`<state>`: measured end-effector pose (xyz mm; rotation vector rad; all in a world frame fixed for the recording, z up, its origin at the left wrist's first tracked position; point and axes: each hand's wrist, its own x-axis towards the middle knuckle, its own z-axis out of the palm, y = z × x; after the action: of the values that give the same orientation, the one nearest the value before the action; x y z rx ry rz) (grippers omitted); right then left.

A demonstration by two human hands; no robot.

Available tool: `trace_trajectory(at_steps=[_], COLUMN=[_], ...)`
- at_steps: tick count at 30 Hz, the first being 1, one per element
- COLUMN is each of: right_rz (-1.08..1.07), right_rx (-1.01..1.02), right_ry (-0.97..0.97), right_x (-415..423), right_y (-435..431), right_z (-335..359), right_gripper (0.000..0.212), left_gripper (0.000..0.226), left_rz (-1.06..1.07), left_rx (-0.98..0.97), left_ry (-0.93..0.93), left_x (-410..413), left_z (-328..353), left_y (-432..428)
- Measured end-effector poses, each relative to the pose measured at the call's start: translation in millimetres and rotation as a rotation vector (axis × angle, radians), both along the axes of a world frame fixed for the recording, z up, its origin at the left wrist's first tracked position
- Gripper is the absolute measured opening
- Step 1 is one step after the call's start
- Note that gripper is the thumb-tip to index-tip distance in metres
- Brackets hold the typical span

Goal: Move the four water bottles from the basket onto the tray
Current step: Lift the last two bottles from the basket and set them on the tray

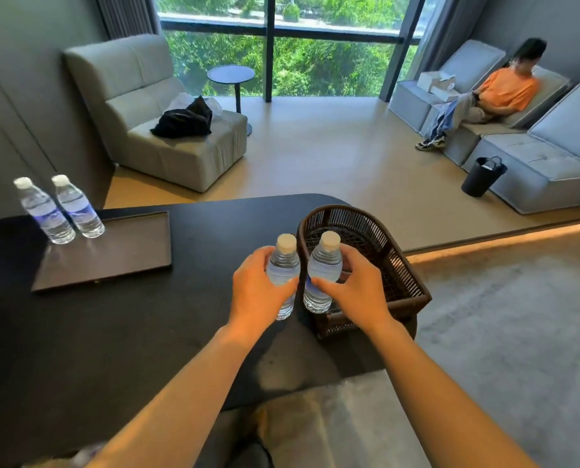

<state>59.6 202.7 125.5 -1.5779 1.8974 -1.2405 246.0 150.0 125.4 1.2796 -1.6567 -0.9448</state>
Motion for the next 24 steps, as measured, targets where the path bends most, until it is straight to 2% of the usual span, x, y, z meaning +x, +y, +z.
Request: trace_trajectory(at_steps=[13, 24], right_rz=[0.203, 0.3], right_rx=[0.059, 0.182], right_ry=[-0.031, -0.054], right_x=[134.5, 266.6], right_y=[-75.7, -198.1], right_z=[-19.6, -37.3], right_gripper=[0.062, 0.065], left_gripper=[0.053, 0.049], left_rz=[0.235, 0.351], left_rx=[0.049, 0.007], left_ry=[-0.018, -0.06], left_x=[146.2, 285.6], left_z=[-14.5, -38.6], left_y=[-35.4, -134.2])
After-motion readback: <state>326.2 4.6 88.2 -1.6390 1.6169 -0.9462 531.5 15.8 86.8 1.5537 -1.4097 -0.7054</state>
